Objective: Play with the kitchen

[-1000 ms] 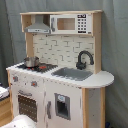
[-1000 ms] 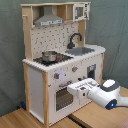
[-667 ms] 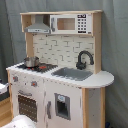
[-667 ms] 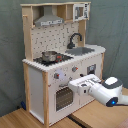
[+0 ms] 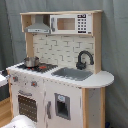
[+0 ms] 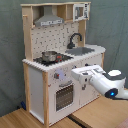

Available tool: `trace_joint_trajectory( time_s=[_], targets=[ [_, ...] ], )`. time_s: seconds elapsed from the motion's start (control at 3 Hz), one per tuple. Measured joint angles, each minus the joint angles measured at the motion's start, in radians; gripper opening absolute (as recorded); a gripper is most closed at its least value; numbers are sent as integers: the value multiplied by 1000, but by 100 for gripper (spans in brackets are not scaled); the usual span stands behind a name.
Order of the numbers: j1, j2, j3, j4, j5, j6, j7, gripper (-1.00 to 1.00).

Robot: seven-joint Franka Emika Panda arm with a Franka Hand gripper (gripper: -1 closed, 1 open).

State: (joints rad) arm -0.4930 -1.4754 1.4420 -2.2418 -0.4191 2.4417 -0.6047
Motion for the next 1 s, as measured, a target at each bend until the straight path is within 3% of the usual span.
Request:
trace_joint_trajectory(
  time_s=[0.33, 0.67, 1.0],
  targets=[
    [3, 0, -62, 5, 0, -72, 35, 100],
    [3, -7, -156, 7, 0, -113, 43, 100],
    [-9, -8, -217, 6, 0, -150, 121, 100]
  ],
)
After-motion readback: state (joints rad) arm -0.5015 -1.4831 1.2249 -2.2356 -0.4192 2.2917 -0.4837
